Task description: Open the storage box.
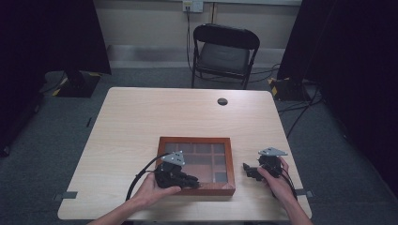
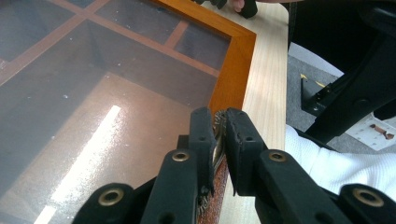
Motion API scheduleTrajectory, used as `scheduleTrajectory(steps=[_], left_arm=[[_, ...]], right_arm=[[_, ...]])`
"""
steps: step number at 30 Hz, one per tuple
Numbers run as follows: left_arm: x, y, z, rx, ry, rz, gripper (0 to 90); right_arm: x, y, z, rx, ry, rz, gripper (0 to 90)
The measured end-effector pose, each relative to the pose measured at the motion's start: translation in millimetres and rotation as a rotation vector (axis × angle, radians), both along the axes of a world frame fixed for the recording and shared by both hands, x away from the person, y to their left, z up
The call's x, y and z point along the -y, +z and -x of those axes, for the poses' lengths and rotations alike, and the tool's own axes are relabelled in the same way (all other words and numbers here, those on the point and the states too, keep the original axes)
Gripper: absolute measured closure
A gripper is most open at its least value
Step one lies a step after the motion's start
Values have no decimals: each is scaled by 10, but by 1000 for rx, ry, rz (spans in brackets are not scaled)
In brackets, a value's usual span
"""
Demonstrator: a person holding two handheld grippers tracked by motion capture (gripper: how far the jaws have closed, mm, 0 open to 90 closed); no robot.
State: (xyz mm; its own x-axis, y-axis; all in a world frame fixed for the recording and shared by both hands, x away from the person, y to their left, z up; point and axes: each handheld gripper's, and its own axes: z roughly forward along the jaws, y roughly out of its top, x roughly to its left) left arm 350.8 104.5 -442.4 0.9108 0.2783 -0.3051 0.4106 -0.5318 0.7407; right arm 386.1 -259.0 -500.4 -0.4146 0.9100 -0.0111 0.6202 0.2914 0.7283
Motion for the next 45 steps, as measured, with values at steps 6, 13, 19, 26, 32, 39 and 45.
scheduleTrajectory(steps=[6, 13, 19, 26, 32, 39, 45], left_arm=[[7, 11, -9, -16, 4, -8, 814], [14, 53, -11, -15, 5, -21, 814], [10, 80, -19, -24, 12, -4, 814], [15, 133, -26, -26, 17, 1, 813], [-23, 253, -44, -27, 22, 17, 812], [-15, 305, -54, -28, 15, -7, 811], [-18, 340, -73, -30, 16, 16, 812]], right_arm=[[0, 0, 0, 0, 0, 0, 93], [0, 0, 0, 0, 0, 0, 93], [0, 0, 0, 0, 0, 0, 93], [0, 0, 0, -1, 0, 0, 93], [0, 0, 0, 0, 0, 0, 93], [0, 0, 0, 0, 0, 0, 93], [0, 0, 0, 0, -1, 0, 92]])
